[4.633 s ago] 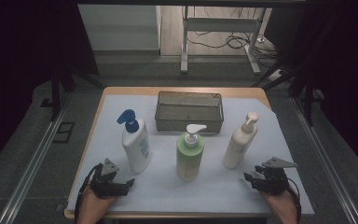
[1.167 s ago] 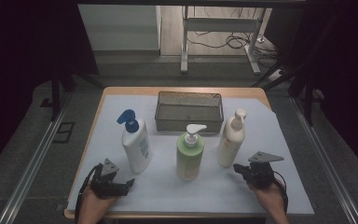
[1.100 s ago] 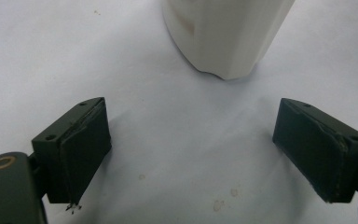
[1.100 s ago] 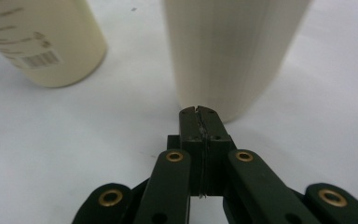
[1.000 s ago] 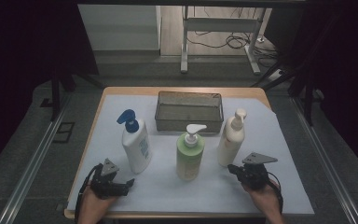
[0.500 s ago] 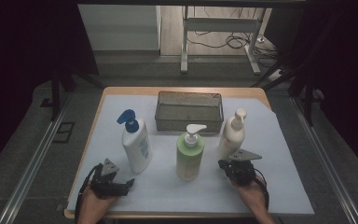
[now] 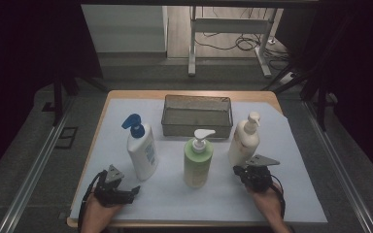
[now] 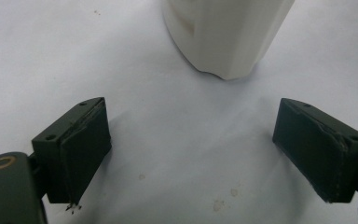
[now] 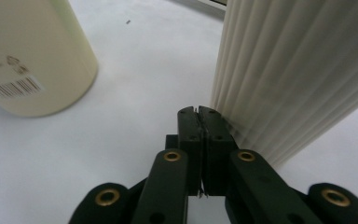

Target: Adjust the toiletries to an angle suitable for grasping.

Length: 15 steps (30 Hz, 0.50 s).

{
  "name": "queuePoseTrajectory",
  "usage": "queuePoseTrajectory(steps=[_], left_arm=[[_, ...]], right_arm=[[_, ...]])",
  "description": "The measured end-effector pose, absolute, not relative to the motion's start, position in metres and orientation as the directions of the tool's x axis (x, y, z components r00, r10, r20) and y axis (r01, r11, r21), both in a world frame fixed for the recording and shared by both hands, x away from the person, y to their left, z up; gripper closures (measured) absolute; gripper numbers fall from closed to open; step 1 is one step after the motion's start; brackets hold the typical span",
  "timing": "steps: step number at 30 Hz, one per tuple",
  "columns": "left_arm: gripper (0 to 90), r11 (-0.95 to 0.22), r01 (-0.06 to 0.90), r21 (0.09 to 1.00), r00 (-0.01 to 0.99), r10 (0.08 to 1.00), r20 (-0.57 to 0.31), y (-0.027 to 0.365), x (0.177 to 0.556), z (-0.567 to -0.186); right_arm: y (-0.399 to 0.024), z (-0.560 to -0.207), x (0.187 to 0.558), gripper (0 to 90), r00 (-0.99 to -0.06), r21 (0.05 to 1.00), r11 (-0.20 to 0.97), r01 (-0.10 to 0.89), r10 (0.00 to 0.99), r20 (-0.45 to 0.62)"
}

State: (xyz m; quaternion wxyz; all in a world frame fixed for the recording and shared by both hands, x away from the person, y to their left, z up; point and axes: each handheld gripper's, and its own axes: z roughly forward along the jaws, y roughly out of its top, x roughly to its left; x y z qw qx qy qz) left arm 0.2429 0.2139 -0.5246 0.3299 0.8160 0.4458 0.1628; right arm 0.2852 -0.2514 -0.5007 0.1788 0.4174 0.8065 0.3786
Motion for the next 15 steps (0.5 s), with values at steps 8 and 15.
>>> queuePoseTrajectory(steps=[8,15], left_arm=[[10.8,-0.385,0.620,0.684,0.549,0.835,-0.028,0.214,0.243,-0.525],[10.8,-0.384,0.620,0.684,0.549,0.835,-0.029,0.214,0.243,-0.525]], right_arm=[[-0.269,-0.500,0.287,85.9,-0.558,0.753,0.348,0.558,0.829,0.030],[-0.278,-0.499,0.290,85.8,-0.543,0.754,0.342,0.561,0.839,0.023]])
